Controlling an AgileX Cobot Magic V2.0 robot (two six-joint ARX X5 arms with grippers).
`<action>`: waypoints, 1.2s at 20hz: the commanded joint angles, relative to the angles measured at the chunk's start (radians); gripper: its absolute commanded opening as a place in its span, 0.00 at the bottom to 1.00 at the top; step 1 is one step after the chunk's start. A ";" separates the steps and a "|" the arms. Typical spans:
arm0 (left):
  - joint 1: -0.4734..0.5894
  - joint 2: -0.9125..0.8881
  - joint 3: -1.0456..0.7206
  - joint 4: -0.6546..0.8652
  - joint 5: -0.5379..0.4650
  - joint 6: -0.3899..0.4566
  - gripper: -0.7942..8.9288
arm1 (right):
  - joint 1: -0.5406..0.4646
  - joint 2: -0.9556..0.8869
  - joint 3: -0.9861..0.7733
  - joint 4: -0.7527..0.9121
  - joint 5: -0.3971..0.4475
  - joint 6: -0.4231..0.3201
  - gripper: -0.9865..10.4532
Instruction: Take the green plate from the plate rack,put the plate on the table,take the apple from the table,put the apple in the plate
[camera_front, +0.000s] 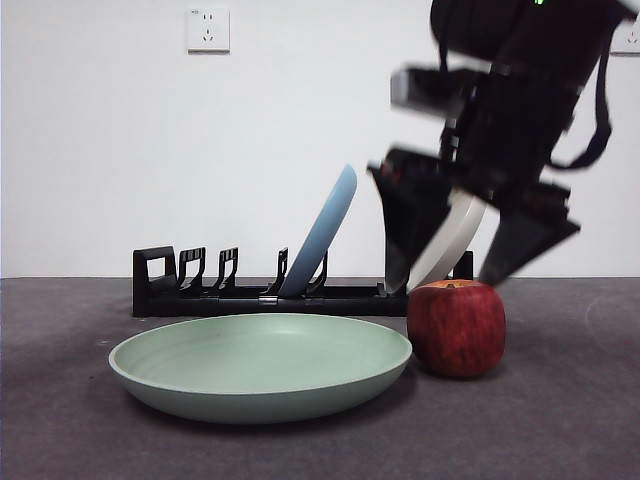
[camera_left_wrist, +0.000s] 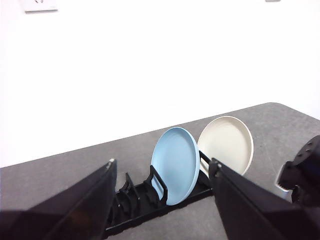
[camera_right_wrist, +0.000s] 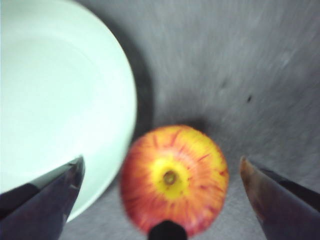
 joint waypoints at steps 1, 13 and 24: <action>0.003 0.001 -0.005 -0.036 -0.031 -0.009 0.40 | 0.000 0.053 0.005 0.015 0.003 -0.006 0.58; 0.003 0.008 -0.005 -0.100 -0.053 -0.013 0.40 | -0.024 0.068 0.005 0.010 0.007 -0.003 0.30; 0.003 0.008 -0.005 -0.097 -0.066 -0.013 0.40 | -0.036 0.021 0.040 0.011 0.005 -0.004 0.07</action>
